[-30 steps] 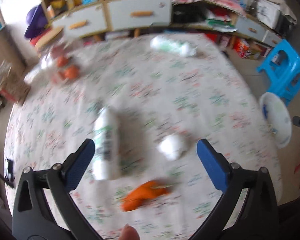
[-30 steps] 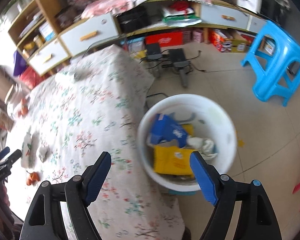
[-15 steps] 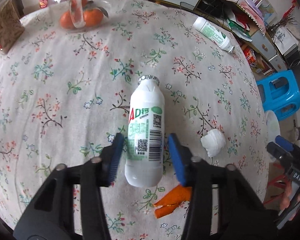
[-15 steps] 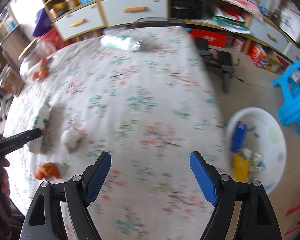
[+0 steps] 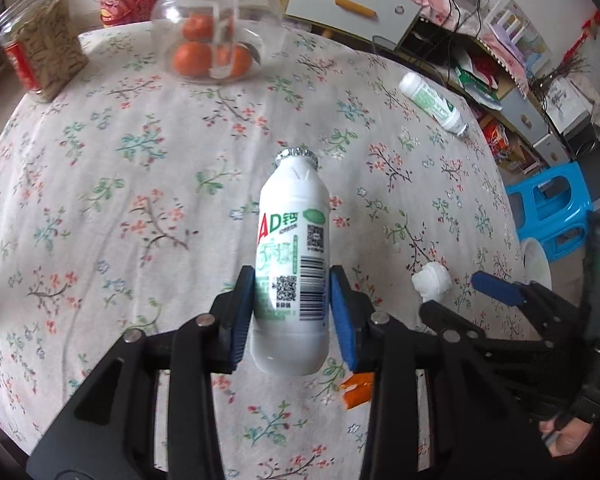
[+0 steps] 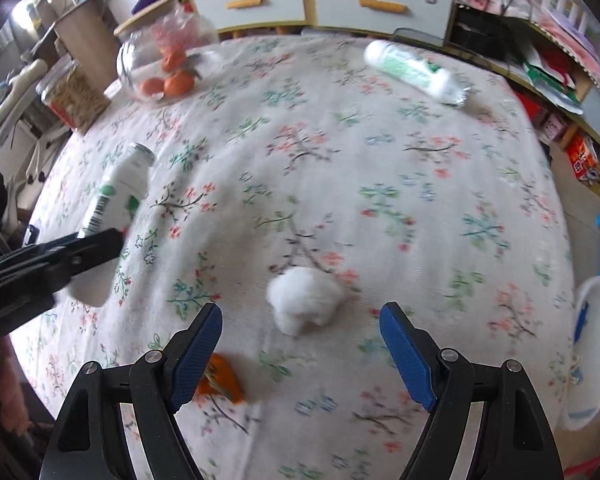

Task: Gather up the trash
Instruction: 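Grasp the white tissue ball with the right gripper while the left gripper holds the bottle, then carry the tissue ball over the bucket and open the right gripper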

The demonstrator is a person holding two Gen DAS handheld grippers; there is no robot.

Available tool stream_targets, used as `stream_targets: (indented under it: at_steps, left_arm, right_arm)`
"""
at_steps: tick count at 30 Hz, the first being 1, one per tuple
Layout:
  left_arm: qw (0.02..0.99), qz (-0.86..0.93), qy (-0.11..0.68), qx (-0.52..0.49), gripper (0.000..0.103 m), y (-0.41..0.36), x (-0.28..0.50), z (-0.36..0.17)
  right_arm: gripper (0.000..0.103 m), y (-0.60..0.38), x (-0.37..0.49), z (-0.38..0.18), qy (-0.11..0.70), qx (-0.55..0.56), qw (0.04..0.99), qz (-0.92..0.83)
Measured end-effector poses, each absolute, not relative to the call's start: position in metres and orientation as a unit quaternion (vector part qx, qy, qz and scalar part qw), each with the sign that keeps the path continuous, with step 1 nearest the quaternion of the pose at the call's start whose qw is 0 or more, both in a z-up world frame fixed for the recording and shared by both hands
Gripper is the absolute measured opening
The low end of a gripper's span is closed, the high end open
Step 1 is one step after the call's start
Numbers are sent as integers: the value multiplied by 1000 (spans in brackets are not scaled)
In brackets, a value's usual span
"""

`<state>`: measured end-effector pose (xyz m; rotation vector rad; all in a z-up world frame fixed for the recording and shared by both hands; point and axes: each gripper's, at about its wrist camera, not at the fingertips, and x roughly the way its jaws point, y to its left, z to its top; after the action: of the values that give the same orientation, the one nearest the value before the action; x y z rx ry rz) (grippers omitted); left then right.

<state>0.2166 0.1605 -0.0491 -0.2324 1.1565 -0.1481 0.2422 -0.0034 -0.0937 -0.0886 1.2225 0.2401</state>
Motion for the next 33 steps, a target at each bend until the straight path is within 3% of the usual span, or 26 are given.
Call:
stream_targets:
  at_steps: [12,15,20,22,33]
  left_arm:
    - [832,-46,537,-133,39,204,195,-45]
    - [833,-43,535,-137,39,209,191,-43]
    - [833,-41,532,-143,39,212,186,-41]
    - [834,-41,531,-144,39,212,185,-40]
    - [839,-52,522,-145,39,194,180,-31]
  right_arm:
    - [82,27,250,-118,580,-67,807,90]
    - [71,33,251,-118,574,-78,811,82]
    - [31,31,250,-112,566,-87,815,89]
    - [25,31,251,-111,567,-85,814,92]
    - [22,-6,242,-88,552,-55,827,91]
